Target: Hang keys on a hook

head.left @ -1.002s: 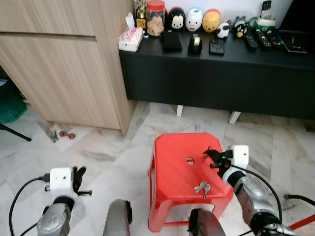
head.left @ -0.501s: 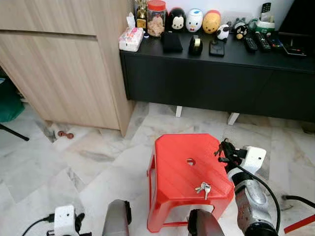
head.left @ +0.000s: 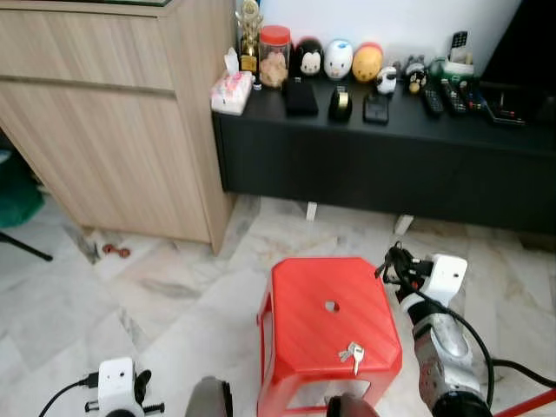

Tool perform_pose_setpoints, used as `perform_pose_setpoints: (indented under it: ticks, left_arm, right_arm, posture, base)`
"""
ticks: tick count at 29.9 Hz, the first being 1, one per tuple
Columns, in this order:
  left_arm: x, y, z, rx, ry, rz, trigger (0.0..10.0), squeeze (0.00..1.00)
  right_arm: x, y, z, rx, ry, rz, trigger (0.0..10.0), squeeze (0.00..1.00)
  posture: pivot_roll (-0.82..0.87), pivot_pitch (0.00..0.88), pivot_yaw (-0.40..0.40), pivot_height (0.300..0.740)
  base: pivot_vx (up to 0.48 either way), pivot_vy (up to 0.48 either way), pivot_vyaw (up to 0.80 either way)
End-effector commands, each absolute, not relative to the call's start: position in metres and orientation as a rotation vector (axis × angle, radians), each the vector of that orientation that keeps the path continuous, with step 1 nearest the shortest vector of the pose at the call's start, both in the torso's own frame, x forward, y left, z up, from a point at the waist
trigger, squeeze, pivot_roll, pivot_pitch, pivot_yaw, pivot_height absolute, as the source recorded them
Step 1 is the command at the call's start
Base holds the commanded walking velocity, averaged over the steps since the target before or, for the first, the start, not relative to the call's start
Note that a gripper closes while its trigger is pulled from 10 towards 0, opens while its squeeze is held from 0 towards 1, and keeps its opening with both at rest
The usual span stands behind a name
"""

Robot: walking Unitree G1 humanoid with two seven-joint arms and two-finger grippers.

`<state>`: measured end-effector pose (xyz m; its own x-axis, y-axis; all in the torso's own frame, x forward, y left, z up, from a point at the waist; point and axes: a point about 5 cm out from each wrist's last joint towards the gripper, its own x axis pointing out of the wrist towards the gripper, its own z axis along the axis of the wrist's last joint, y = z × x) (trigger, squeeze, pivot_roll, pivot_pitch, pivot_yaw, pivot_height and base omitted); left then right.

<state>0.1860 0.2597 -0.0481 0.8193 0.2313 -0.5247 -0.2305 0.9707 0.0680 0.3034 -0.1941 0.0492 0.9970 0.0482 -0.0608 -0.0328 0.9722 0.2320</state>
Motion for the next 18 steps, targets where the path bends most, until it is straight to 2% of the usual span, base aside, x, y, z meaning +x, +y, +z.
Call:
perform_pose_setpoints:
  ticks: [1,9,18]
  left_arm:
    - [0.178,0.258,-0.054,0.0,0.592,0.249,10.0,0.0]
    - [0.17,0.252,-0.063,-0.017,0.646,0.251,10.0,0.0]
    - [0.145,0.244,-0.081,-0.03,0.792,0.264,10.0,0.0]
  right_arm:
    - [0.299,-0.197,0.043,0.22,0.093,0.031,10.0,0.0]
    - [0.28,-0.196,0.01,0.186,0.277,0.076,10.0,0.0]
    - [0.25,-0.216,-0.025,0.162,0.467,-0.058,10.0,0.0]
  posture:
    - [0.18,0.001,-0.08,0.728]
    - [0.19,0.0,-0.088,0.74]
    - [0.2,0.0,-0.085,0.74]
  base:
    - [0.0,0.0,0.0]
    - [0.0,0.0,0.0]
    - [0.0,0.0,0.0]
